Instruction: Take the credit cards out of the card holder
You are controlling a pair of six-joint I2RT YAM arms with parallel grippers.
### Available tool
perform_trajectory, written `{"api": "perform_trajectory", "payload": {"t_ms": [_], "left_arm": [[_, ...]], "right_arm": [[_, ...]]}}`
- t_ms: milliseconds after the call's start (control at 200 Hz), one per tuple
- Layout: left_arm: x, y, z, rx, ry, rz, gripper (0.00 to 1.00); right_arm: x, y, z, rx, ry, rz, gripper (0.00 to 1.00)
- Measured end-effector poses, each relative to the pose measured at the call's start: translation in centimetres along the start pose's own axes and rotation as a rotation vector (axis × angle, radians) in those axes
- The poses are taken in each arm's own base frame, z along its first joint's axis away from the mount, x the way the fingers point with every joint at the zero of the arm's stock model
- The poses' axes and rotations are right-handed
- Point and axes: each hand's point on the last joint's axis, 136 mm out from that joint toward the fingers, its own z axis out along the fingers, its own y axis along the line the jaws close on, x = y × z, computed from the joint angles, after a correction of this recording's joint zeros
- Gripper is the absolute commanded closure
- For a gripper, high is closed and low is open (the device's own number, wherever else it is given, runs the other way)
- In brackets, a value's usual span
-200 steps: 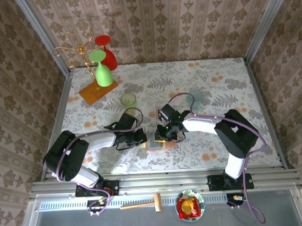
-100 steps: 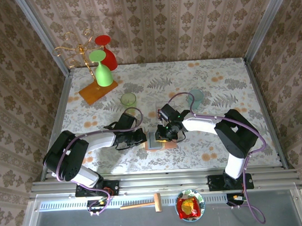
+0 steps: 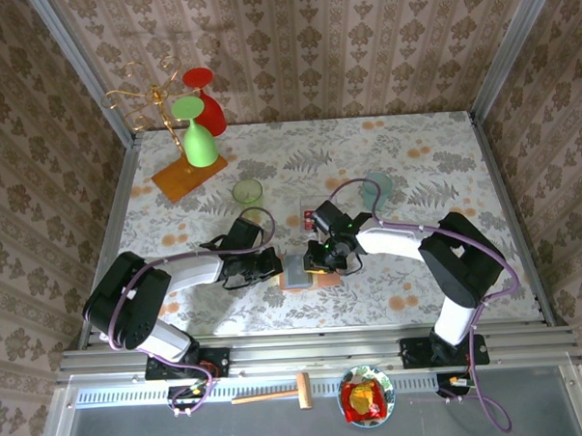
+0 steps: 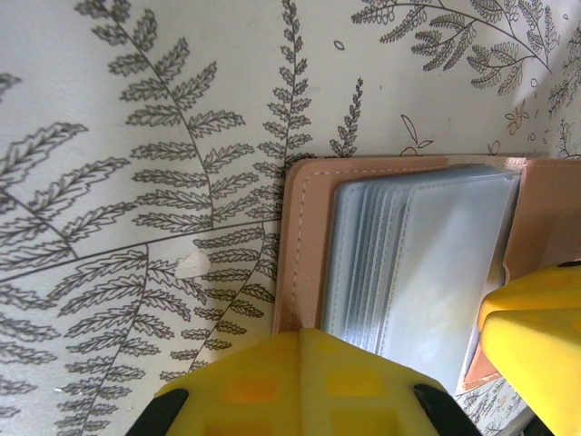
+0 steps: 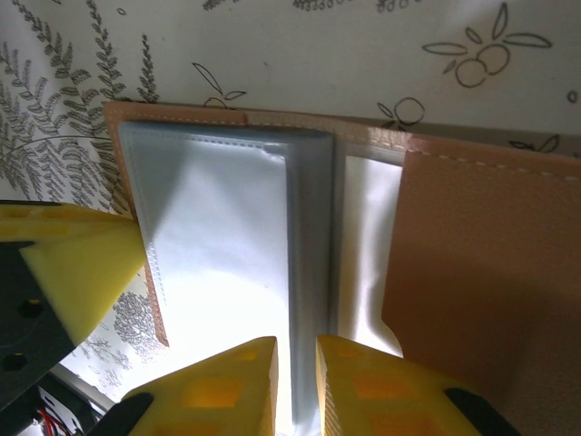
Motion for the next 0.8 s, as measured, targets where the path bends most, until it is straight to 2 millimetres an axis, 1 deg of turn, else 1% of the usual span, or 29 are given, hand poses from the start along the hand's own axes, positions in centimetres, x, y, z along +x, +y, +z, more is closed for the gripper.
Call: {"api": "perform_trajectory", "payload": {"t_ms": [175, 355, 460, 655, 800], "left_arm": [[0.0, 0.0, 0.0, 0.0, 0.0, 0.0, 0.92], [0.0, 0.0, 0.0, 0.0, 0.0, 0.0, 0.92], [0.0, 0.0, 0.0, 0.0, 0.0, 0.001, 0.92], [0.0, 0.0, 0.0, 0.0, 0.0, 0.001, 0.92], [0.0, 0.0, 0.0, 0.0, 0.0, 0.001, 0.92]], "right_arm": [[-0.1, 0.3, -0.2, -0.012, -0.009, -0.003, 0.84], [-0.7, 1.7, -0.6, -0.069, -0.034, -0.013, 0.84], [-0.9, 2.3, -0.7, -0.097, -0.036, -0.013, 0.83], [-0.9, 2.0, -0.1, -0.093, -0.028, -0.009, 0.8], [-0.8, 1.9, 0.0, -0.09, -0.026, -0.008, 0.79]]}}
